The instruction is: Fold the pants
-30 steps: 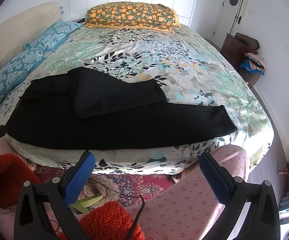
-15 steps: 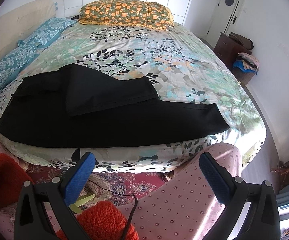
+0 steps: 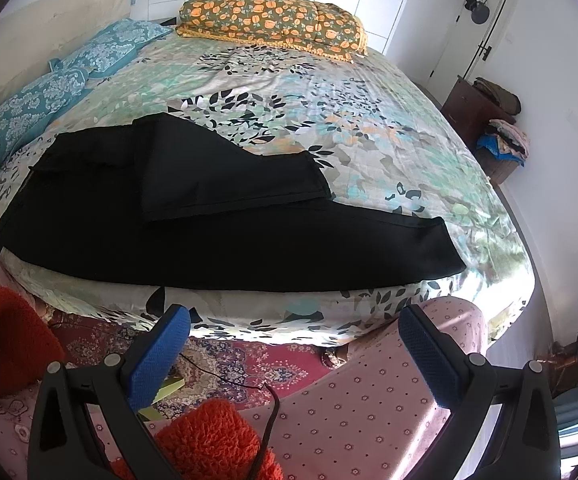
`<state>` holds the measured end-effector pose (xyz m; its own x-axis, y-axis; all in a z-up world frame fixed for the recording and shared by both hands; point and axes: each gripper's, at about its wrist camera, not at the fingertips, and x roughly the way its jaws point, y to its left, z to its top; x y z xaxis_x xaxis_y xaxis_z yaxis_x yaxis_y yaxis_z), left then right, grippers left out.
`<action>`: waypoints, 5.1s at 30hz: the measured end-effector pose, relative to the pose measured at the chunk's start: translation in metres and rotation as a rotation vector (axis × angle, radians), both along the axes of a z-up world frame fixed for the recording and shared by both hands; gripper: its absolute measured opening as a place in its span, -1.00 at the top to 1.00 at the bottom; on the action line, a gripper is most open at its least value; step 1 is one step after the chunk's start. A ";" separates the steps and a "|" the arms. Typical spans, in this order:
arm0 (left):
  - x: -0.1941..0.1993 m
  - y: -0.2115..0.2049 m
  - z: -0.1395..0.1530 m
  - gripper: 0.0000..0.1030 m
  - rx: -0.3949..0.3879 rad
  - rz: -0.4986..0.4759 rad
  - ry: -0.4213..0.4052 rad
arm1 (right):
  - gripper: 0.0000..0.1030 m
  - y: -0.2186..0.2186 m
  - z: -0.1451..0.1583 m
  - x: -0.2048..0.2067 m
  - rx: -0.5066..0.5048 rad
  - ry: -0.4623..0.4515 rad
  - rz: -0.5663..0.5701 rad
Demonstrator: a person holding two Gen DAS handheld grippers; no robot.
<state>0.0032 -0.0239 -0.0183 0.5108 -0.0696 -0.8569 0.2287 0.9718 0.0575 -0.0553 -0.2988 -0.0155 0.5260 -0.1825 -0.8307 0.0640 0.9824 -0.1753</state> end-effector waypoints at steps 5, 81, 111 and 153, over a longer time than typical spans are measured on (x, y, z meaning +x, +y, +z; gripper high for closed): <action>0.001 0.004 -0.002 -0.99 -0.010 0.011 0.009 | -1.00 0.008 0.000 0.003 -0.008 0.008 0.037; -0.001 0.003 -0.006 -0.99 -0.005 -0.011 0.018 | -1.00 0.031 -0.009 0.007 0.023 0.041 0.158; 0.005 -0.015 -0.008 -0.99 0.048 -0.061 0.029 | -1.00 0.027 -0.012 0.007 0.128 0.019 0.211; 0.030 0.017 0.018 -0.99 -0.041 0.086 -0.135 | -1.00 0.035 -0.012 0.035 0.268 0.042 0.333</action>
<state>0.0334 -0.0065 0.0000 0.6271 -0.0544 -0.7771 0.1377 0.9896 0.0418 -0.0207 -0.2640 -0.0273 0.4848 0.2166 -0.8474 -0.2660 0.9595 0.0931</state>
